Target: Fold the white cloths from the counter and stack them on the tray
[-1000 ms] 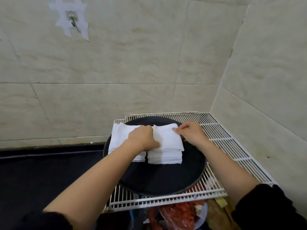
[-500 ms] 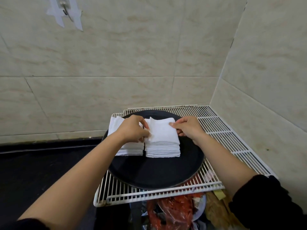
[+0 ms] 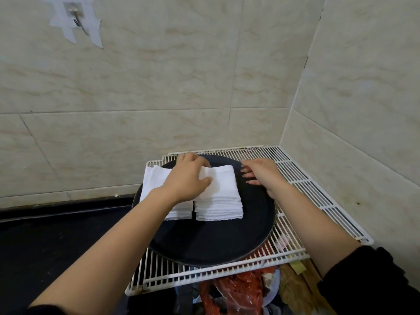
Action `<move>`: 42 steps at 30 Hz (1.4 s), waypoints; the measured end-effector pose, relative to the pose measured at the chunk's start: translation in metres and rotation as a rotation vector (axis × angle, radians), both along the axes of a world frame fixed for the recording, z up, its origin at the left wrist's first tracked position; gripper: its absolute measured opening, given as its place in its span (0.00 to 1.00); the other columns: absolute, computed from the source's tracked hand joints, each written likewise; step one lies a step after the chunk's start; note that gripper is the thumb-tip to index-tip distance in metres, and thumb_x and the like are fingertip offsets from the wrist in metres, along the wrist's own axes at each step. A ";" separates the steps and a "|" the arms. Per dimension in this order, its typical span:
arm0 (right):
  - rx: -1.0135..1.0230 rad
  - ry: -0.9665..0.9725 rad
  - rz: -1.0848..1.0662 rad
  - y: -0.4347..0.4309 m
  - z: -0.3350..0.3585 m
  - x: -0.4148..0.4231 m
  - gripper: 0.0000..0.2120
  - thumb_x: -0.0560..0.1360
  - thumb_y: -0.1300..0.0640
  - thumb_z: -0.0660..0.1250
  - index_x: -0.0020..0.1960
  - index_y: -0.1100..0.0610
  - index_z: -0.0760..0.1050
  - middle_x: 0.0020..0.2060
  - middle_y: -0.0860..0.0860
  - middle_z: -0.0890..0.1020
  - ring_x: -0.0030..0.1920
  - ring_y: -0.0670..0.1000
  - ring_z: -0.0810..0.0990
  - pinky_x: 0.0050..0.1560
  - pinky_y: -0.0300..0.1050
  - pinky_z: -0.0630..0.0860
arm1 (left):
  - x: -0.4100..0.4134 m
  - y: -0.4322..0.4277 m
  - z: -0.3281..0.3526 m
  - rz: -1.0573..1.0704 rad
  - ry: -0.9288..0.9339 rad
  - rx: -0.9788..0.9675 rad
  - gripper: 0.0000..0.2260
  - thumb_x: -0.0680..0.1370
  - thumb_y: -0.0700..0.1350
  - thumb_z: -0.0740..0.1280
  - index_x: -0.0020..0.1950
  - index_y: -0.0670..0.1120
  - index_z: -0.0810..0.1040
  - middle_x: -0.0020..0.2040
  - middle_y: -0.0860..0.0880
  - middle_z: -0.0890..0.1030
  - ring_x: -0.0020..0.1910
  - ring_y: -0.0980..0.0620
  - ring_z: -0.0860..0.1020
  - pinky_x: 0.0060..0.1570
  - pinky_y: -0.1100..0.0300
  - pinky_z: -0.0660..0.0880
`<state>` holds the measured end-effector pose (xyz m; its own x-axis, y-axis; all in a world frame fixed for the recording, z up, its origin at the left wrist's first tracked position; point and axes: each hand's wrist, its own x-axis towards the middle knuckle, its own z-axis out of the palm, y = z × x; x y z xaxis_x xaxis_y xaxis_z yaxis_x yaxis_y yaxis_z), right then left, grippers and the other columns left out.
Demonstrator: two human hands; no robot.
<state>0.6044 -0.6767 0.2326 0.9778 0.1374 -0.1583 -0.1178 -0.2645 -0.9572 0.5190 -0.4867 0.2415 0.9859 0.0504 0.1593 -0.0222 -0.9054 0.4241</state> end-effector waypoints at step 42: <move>-0.599 0.204 0.584 0.078 0.027 0.037 0.31 0.81 0.38 0.51 0.47 0.62 0.80 0.35 0.53 0.83 0.33 0.50 0.79 0.34 0.43 0.73 | -0.029 -0.008 -0.055 -0.360 -0.508 0.715 0.19 0.70 0.59 0.71 0.51 0.47 0.75 0.45 0.49 0.76 0.45 0.49 0.76 0.45 0.56 0.74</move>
